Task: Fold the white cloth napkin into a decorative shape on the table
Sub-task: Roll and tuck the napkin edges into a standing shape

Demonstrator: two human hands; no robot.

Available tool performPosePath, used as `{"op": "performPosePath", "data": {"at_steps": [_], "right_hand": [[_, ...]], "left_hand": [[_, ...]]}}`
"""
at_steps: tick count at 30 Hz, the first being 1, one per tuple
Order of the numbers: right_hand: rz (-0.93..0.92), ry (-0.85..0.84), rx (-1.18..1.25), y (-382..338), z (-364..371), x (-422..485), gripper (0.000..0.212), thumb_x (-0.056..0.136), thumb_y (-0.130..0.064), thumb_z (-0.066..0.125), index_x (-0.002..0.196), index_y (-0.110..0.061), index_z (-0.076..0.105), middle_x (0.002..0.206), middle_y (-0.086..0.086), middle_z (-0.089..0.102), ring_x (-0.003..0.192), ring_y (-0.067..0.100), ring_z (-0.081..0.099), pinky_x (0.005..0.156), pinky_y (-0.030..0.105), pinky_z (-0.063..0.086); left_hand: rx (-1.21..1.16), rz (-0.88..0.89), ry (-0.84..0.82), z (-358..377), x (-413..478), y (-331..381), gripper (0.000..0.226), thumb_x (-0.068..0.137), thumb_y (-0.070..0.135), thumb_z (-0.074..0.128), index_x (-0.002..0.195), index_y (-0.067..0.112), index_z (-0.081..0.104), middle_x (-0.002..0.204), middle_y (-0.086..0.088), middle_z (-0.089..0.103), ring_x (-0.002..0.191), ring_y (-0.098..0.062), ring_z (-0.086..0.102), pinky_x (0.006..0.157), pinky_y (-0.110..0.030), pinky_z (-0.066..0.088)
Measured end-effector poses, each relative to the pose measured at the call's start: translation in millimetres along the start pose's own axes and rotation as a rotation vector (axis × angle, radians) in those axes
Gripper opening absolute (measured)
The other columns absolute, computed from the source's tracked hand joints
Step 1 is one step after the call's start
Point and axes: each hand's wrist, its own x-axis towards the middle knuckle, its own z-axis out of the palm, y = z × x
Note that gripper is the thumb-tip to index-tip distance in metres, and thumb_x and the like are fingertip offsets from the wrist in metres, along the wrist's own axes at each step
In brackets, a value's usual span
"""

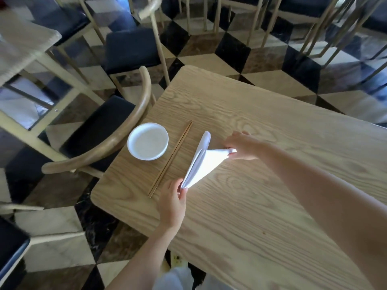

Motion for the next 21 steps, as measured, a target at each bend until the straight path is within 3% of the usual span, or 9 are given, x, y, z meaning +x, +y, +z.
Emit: {"op": "performPosePath", "data": {"at_steps": [7, 12, 14, 17, 21], "right_hand": [[-0.003, -0.029, -0.035, 19.8, 5.8, -15.2, 0.020, 0.084, -0.027, 0.055, 0.100, -0.015, 0.060, 0.110, 0.003, 0.059, 0.114, 0.023, 0.041, 0.095, 0.036, 0.028], [0.067, -0.034, 0.046, 30.9, 6.9, -20.2, 0.021, 0.081, -0.011, 0.052, 0.097, -0.020, 0.062, 0.107, 0.000, 0.058, 0.112, 0.020, 0.041, 0.099, 0.038, 0.029], [0.136, -0.027, 0.359, 35.1, 3.5, -13.9, 0.023, 0.084, -0.003, 0.052, 0.102, -0.013, 0.062, 0.105, 0.007, 0.060, 0.106, 0.023, 0.050, 0.095, 0.039, 0.039], [0.303, 0.065, 0.946, 17.0, -12.5, 3.6, 0.011, 0.092, -0.003, 0.046, 0.089, -0.010, 0.056, 0.084, 0.011, 0.059, 0.070, 0.018, 0.055, 0.066, 0.030, 0.047], [0.433, -0.039, 1.206, -23.3, -20.1, 28.9, 0.015, 0.097, -0.023, 0.043, 0.096, -0.008, 0.047, 0.072, 0.009, 0.054, 0.054, 0.014, 0.055, 0.046, 0.020, 0.048]], "left_hand": [[0.025, -0.097, -0.013, 0.6, -4.3, 18.1, 0.022, 0.082, 0.015, 0.066, 0.105, 0.012, 0.064, 0.088, -0.004, 0.066, 0.075, -0.018, 0.062, 0.064, -0.038, 0.053], [0.044, -0.098, -0.017, 2.6, -10.9, 21.2, 0.020, 0.081, 0.013, 0.067, 0.101, 0.009, 0.065, 0.084, -0.001, 0.061, 0.073, -0.020, 0.060, 0.064, -0.042, 0.053], [0.059, -0.079, -0.009, 2.8, -13.7, 22.2, 0.019, 0.081, 0.011, 0.068, 0.099, 0.007, 0.065, 0.081, 0.001, 0.058, 0.071, -0.021, 0.060, 0.063, -0.042, 0.053], [0.073, -0.078, -0.007, 3.2, -16.1, 22.8, 0.018, 0.080, 0.010, 0.069, 0.097, 0.006, 0.064, 0.080, 0.000, 0.058, 0.068, -0.020, 0.058, 0.060, -0.037, 0.052], [0.073, -0.093, -0.027, 2.7, -18.9, 24.2, 0.019, 0.082, 0.011, 0.068, 0.100, 0.005, 0.064, 0.083, 0.000, 0.058, 0.068, -0.017, 0.058, 0.060, -0.026, 0.047]]}}
